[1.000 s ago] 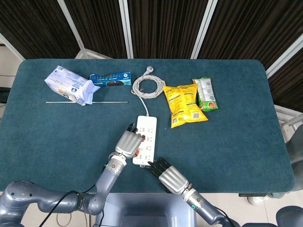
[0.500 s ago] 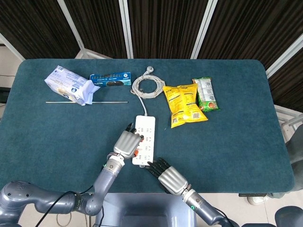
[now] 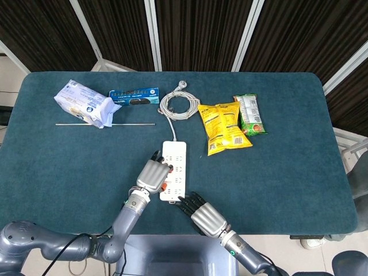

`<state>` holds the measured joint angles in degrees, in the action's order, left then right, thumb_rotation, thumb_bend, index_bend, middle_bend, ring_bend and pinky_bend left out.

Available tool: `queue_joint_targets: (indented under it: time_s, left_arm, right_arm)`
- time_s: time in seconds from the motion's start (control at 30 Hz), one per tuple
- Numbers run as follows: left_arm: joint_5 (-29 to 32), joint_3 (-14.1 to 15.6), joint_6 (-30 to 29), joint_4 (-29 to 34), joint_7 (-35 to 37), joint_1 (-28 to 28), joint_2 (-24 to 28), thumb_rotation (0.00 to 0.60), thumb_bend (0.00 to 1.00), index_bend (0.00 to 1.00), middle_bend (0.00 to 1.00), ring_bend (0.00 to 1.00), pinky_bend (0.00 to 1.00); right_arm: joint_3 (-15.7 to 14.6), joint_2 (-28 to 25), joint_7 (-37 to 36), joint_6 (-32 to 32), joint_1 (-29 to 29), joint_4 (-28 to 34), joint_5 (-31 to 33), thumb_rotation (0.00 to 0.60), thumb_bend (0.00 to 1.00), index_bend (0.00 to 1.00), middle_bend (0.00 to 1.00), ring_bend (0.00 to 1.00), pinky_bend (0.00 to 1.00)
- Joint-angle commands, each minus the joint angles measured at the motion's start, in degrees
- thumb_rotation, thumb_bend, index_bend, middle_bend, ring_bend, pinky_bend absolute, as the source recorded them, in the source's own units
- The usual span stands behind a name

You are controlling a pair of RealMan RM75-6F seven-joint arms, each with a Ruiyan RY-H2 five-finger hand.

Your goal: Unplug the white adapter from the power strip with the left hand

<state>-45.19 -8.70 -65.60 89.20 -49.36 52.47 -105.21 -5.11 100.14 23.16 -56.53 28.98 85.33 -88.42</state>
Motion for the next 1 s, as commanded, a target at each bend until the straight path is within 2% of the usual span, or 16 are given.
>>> queue_joint_targets:
  time_s: [0.03, 0.5, 1.0]
  left_arm:
    - [-0.42, -0.13, -0.23, -0.27, 0.13, -0.01, -0.56, 0.6, 0.34, 0.69, 0.73, 0.23, 0.1]
    - [-2.81, -1.01, -0.56, -1.71, 1.61, -0.26, -2.25, 0.6, 0.34, 0.71, 0.75, 0.25, 0.11]
    - [-3.5, -0.38, -0.89, -0.39, 3.06, -2.57, 0.42, 0.6, 0.34, 0.72, 0.76, 0.25, 0.11]
  right_arm:
    - [-0.08, 0.05, -0.07, 0.06, -0.04, -0.03, 0.02, 0.6, 0.6, 0.06, 0.08, 0.07, 0.07]
    - [-0.54, 0.74, -0.55, 0.58, -0.21, -1.14, 0.1, 0.6, 0.6, 0.06, 0.08, 0.07, 0.07]
    - [-0.54, 1.35, 0.36, 0.97, -0.16, -1.12, 0.18, 0.6, 0.59, 0.06, 0.08, 0.07, 0.07]
